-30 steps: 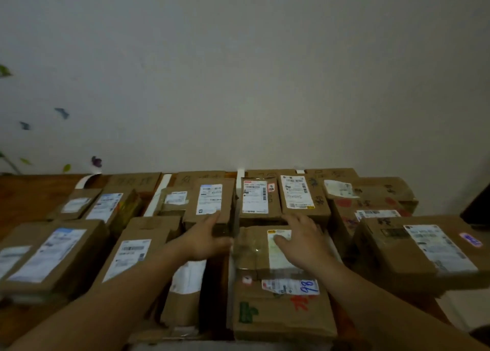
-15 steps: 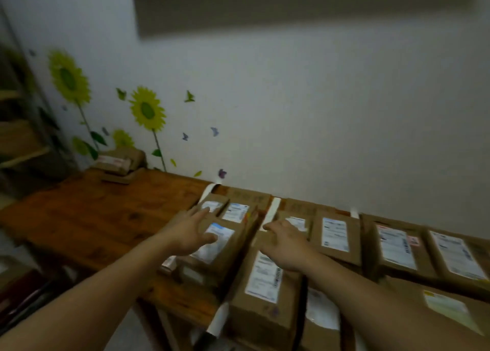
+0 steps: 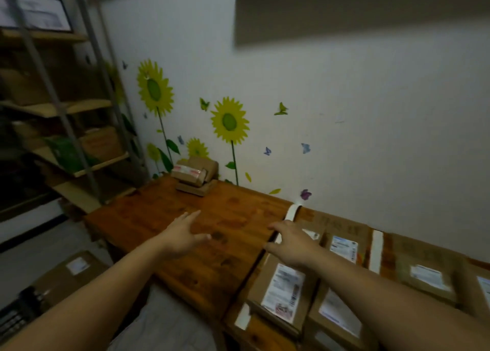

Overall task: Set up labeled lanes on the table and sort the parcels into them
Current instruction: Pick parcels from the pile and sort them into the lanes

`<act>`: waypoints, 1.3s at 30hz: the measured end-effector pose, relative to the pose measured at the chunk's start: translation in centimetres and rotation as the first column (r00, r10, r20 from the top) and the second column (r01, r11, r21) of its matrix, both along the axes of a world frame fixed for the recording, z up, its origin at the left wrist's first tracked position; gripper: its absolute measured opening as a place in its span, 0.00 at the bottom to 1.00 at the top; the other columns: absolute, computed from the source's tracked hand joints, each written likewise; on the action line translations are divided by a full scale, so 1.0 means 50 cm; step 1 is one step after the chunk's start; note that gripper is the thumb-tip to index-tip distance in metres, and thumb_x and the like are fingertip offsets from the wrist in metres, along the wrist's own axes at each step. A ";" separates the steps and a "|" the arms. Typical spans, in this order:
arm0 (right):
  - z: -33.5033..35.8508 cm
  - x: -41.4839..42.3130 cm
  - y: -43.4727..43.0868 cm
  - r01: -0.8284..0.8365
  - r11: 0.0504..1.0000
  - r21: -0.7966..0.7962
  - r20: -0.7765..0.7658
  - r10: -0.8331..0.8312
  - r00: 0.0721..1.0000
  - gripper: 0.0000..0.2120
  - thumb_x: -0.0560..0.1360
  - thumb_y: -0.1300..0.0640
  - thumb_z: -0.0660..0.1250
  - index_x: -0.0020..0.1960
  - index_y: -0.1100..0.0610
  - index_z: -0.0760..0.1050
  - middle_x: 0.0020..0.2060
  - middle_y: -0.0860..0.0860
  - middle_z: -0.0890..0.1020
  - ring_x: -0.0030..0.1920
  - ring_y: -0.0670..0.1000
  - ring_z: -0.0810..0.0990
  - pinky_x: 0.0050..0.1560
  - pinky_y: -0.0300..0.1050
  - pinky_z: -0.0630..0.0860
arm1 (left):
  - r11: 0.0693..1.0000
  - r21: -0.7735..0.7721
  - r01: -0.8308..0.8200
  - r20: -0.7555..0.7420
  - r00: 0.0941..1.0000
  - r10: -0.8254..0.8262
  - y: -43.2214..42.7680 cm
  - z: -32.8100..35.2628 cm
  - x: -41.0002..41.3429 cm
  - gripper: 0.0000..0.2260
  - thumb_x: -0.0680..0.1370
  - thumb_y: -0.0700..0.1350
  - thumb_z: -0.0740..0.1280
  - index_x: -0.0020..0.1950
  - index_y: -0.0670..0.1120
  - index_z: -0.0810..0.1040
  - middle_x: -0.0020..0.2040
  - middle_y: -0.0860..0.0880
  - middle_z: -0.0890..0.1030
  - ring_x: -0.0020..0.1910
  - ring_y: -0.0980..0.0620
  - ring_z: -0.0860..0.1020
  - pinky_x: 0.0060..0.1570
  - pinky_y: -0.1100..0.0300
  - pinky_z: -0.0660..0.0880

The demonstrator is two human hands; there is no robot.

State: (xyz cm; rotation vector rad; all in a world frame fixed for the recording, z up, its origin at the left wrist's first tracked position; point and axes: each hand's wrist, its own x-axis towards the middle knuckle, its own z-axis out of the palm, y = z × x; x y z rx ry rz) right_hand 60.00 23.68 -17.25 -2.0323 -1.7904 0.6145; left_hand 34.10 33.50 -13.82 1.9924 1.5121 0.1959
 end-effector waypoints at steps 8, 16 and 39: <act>-0.034 -0.062 0.350 -0.015 1.000 0.017 -0.056 0.016 0.998 0.30 0.74 0.39 0.64 0.73 0.46 0.62 0.71 0.50 0.65 0.70 0.54 0.65 0.68 0.49 0.64 | 0.995 0.028 -0.099 0.000 0.995 0.099 0.275 0.003 -0.063 0.35 0.75 0.54 0.68 0.77 0.56 0.51 0.78 0.49 0.48 0.76 0.44 0.48 0.73 0.44 0.55; -0.022 -0.116 0.662 0.000 1.000 -0.011 -0.128 -0.001 0.992 0.32 0.75 0.42 0.66 0.75 0.46 0.59 0.74 0.51 0.62 0.69 0.52 0.67 0.61 0.43 0.67 | 0.992 0.045 -0.119 -0.069 0.990 0.122 0.553 0.049 -0.120 0.34 0.77 0.53 0.65 0.77 0.53 0.50 0.78 0.47 0.49 0.76 0.43 0.50 0.73 0.45 0.54; -0.222 -0.317 1.380 0.420 0.884 -0.206 -0.294 -0.465 0.835 0.43 0.74 0.44 0.69 0.78 0.55 0.48 0.75 0.56 0.61 0.70 0.57 0.67 0.66 0.52 0.71 | 0.981 -0.021 0.192 0.061 0.980 -0.190 1.504 -0.259 -0.164 0.33 0.72 0.54 0.72 0.72 0.45 0.64 0.71 0.41 0.67 0.66 0.43 0.69 0.63 0.52 0.71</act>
